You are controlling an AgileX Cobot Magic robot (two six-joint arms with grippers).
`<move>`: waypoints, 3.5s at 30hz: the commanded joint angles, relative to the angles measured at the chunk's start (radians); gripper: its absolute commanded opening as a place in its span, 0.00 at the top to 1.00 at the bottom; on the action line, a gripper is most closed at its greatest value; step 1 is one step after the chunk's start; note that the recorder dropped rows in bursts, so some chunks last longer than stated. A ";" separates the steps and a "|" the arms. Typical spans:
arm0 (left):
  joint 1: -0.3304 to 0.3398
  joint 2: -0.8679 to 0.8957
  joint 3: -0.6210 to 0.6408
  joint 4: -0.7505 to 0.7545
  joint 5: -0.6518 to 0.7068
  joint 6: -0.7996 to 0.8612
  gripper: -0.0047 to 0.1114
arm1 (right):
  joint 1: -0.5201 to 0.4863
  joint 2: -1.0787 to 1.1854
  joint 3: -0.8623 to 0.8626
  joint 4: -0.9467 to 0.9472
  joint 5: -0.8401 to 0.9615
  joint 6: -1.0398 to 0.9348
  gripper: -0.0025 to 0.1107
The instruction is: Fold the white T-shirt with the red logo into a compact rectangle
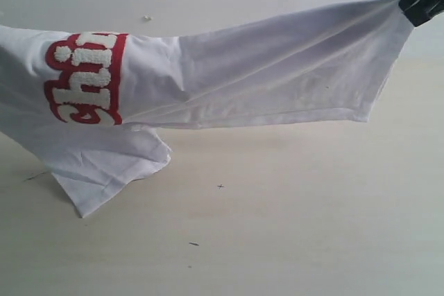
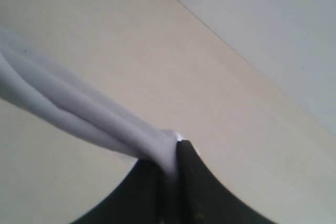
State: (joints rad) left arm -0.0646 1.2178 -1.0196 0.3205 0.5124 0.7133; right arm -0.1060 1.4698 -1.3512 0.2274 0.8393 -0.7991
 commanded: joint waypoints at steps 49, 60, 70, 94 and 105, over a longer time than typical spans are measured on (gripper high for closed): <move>0.012 0.336 0.159 -0.045 -0.555 0.125 0.93 | 0.001 0.257 0.178 -0.089 -0.428 0.269 0.82; 0.115 0.396 0.159 -0.153 -0.788 0.113 0.42 | 0.001 0.290 0.088 -0.098 -0.576 0.311 0.65; 0.115 0.396 0.159 -0.180 -0.803 -0.004 0.42 | 0.001 0.345 0.087 -0.051 -0.397 0.338 0.92; -0.146 0.574 0.159 -0.252 -0.179 -0.225 0.96 | 0.001 0.543 0.087 0.071 -0.277 0.250 0.98; -0.146 0.700 0.159 -0.321 0.074 0.000 0.96 | 0.001 0.600 0.087 0.069 -0.254 0.250 0.98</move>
State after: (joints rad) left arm -0.2037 1.8738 -0.8779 0.0139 0.4576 0.6594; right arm -0.1060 2.0605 -1.2567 0.2918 0.5750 -0.5505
